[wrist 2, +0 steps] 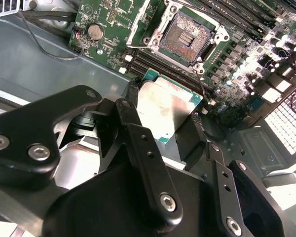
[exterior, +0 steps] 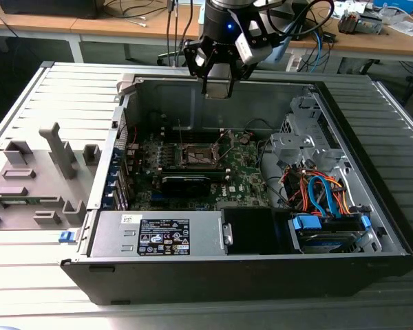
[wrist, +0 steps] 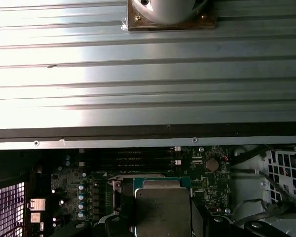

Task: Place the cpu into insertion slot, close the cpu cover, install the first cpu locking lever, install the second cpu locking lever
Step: 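Place the cpu into insertion slot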

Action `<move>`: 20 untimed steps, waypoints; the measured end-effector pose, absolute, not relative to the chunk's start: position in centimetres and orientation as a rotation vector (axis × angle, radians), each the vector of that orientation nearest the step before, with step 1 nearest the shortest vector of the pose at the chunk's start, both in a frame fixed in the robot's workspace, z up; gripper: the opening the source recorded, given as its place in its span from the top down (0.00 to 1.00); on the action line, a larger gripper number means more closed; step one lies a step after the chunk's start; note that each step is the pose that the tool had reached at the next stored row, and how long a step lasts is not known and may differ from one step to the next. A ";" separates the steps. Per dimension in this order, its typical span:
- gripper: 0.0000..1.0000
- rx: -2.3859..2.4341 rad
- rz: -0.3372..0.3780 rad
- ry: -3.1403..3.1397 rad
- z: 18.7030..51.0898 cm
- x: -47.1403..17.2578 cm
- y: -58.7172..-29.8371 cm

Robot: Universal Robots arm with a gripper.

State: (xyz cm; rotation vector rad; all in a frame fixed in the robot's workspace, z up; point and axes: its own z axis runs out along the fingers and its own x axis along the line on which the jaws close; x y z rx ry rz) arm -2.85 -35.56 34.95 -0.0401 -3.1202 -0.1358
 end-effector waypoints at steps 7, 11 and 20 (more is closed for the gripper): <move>0.45 -0.040 -0.134 -3.120 34.7 -2.9 -35.6; 0.45 -0.040 -0.134 -3.120 34.5 -2.9 -35.7; 0.45 -0.040 -0.132 -3.120 34.4 -2.9 -35.7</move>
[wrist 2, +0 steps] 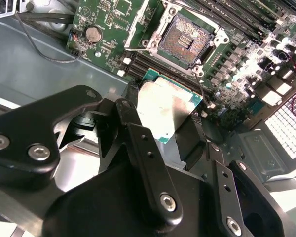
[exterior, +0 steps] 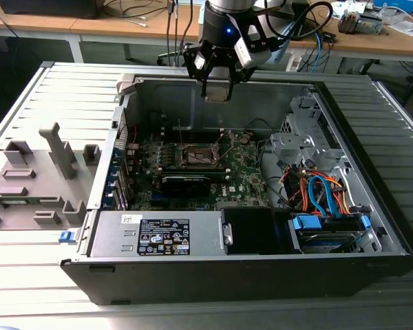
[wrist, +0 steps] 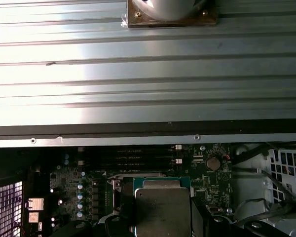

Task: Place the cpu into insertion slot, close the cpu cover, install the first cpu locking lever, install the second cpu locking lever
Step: 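Place the cpu into insertion slot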

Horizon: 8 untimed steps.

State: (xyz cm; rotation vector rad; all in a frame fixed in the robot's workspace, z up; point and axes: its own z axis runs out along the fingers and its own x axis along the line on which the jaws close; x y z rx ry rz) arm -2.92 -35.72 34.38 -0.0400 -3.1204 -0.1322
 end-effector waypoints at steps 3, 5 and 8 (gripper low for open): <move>0.45 -0.040 -0.131 -3.120 34.3 -2.9 -35.8; 0.45 -0.040 -0.131 -3.121 34.2 -2.9 -35.8; 0.45 -0.040 -0.130 -3.120 34.2 -2.9 -35.8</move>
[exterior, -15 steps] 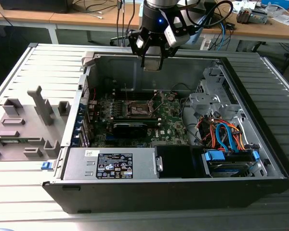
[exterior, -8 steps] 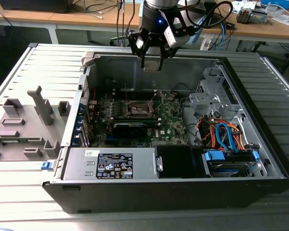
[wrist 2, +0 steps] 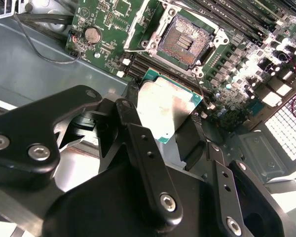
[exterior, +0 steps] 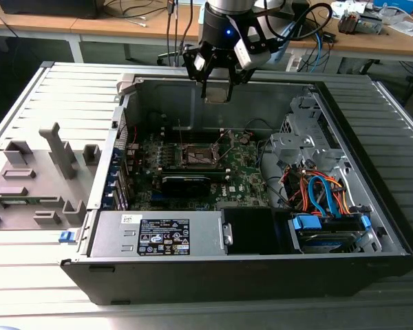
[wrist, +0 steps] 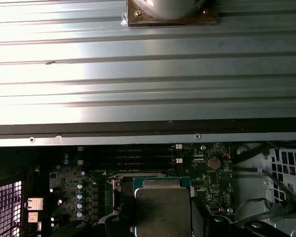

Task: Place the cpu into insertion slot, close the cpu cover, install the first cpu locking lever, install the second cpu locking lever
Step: 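Place the cpu into insertion slot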

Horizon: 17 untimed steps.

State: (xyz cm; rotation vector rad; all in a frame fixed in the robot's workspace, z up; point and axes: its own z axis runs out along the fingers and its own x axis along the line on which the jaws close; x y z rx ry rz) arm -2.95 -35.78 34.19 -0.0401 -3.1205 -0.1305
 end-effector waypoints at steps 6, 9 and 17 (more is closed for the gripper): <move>0.45 -0.040 -0.129 -3.121 34.1 -3.0 -35.8; 0.45 -0.040 -0.128 -3.121 33.7 -3.3 -35.8; 0.45 -0.040 -0.126 -3.121 33.5 -3.3 -35.9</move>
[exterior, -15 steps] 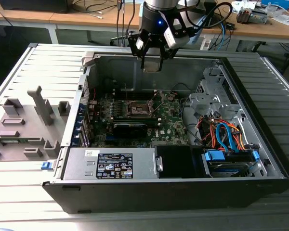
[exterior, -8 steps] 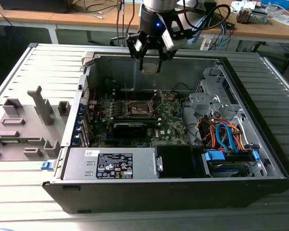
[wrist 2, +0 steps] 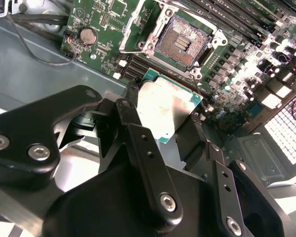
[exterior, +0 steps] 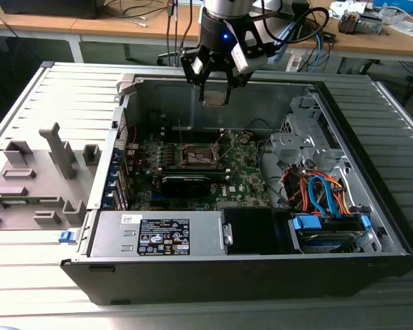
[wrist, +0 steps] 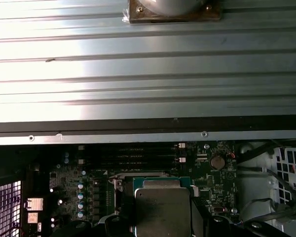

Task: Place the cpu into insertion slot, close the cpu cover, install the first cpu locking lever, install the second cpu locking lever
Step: 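Place the cpu into insertion slot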

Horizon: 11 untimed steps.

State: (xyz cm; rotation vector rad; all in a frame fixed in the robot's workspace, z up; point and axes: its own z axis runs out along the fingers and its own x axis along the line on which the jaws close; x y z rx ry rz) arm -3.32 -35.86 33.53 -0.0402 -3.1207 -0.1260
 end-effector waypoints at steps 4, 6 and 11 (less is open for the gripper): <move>0.45 -0.040 -0.125 -3.121 33.5 -3.3 -35.9; 0.45 -0.040 -0.125 -3.121 33.4 -3.3 -35.9; 0.45 -0.040 -0.124 -3.121 33.3 -3.4 -35.9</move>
